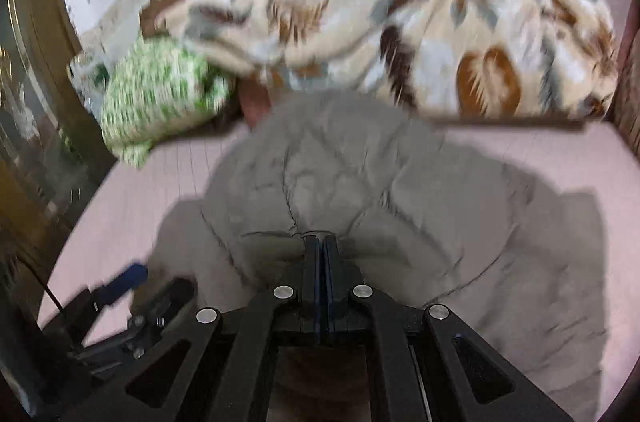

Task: Fold large clothes
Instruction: 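Carry the hood with the right tool over the jacket body toward the hem, then open the right tool and release the hood onto the jacket body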

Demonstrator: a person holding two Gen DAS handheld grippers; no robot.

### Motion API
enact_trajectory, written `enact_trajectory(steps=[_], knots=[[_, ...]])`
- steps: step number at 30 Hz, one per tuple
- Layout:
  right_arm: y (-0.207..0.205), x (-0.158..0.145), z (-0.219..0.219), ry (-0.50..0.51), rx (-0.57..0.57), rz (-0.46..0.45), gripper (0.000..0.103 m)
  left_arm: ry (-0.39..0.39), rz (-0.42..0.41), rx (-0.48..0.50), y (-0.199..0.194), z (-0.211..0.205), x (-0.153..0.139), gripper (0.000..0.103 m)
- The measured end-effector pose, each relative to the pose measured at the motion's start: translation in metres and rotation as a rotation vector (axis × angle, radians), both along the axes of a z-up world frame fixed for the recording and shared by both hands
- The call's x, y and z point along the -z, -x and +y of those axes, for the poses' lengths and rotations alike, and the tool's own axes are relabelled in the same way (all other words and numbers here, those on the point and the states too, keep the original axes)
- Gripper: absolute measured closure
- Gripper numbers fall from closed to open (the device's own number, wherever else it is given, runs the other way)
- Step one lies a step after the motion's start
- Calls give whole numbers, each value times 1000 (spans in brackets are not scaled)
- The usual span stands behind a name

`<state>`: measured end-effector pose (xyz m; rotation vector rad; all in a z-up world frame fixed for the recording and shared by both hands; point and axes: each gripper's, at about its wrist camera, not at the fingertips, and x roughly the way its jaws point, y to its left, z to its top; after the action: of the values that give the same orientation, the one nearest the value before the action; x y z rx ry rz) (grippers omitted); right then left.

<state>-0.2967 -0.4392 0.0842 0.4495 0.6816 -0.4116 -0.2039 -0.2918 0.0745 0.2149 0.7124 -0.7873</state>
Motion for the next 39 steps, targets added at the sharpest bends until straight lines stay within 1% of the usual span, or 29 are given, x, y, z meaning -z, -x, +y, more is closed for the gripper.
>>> enact_trajectory(steps=[1,2,4,5,8,13,14,16,17,18,19,21,22,23,26,28,29,30,32,33,34,35,37,39], knots=[[-2,10,3,0,-7,30,100,-15,13,7,-1,-3,5,35],[-7,27,4,-7,-16,77,100,-30,32,15,-2,-6,11,35],[-8,45,2,-30,-17,100,100,-35,35,18,-1,-8,13,35],[-7,49,0,-47,-13,88,100,-33,31,20,0,-7,12,35],[-2,39,-4,-68,-13,61,100,0,26,21,0,-2,2,35],[15,10,6,-81,-28,-58,100,53,6,-25,-6,12,-14,35],[15,8,12,-87,-42,-69,100,67,9,-31,-8,14,-16,35],[13,15,20,-111,-76,-64,100,90,18,-28,-10,15,-17,34],[12,21,24,-120,-90,-49,100,83,23,-14,-9,12,-14,34],[7,33,28,-124,-96,-10,99,67,22,-3,-8,9,-11,34],[7,41,28,-129,-96,10,99,32,18,7,-6,3,-4,34],[8,47,30,-144,-97,6,99,-39,31,5,-7,-6,9,34],[8,46,29,-147,-99,2,99,-62,50,1,-8,-9,16,34],[9,44,28,-151,-103,1,99,-66,58,-2,-9,-11,20,32],[21,31,23,-128,-90,-19,99,-78,31,7,-6,-13,19,32],[32,17,18,-82,-65,-41,99,-74,33,8,-7,-12,18,32],[34,12,15,-54,-46,-41,97,-74,35,8,-7,-12,19,31],[39,8,10,-8,-11,-28,97,-78,33,7,-7,-11,19,31],[42,6,1,37,31,-4,96,-85,25,3,-8,-11,21,28],[43,9,-4,63,58,21,96,-91,21,0,-7,-12,22,27],[44,15,-8,68,74,46,96,-97,17,-3,-7,-12,24,25],[44,21,-11,58,73,60,96,-99,17,-2,-8,-13,25,24],[41,44,-15,25,67,108,95,-103,25,-1,-8,-13,28,23],[38,56,-16,14,68,113,95,-109,30,-3,-9,-13,31,22]])
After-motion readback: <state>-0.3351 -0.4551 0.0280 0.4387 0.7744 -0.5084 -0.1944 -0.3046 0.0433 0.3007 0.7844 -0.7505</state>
